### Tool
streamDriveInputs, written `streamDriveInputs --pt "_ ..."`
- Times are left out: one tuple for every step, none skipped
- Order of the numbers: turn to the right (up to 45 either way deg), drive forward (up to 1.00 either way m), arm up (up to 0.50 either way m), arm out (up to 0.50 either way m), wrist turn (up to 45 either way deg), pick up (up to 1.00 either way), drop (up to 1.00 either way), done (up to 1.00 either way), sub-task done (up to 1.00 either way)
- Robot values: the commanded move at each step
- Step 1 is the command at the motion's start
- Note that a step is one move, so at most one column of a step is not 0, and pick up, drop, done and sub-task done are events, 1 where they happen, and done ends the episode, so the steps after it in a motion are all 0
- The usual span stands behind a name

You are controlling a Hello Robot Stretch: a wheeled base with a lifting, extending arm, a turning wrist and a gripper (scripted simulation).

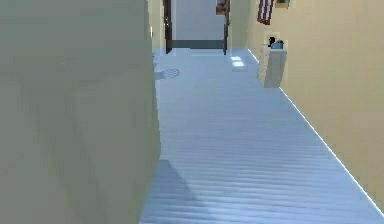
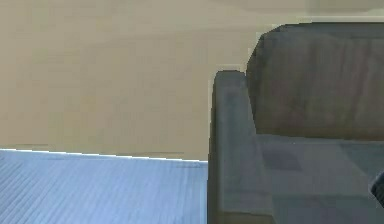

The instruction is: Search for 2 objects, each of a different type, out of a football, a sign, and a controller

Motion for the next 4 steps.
streamDriveInputs --pt "30.0 0.0 0.0 0.0 0.0 0.0 0.0 0.0 0.0" --pt "0.0 0.3 0.0 0.0 0.0 0.0 0.0 0.0 0.0" --pt "-21.0 0.0 0.0 0.0 0.0 0.0 0.0 0.0 0.0" --pt "0.0 0.3 0.0 0.0 0.0 0.0 0.0 0.0 0.0"
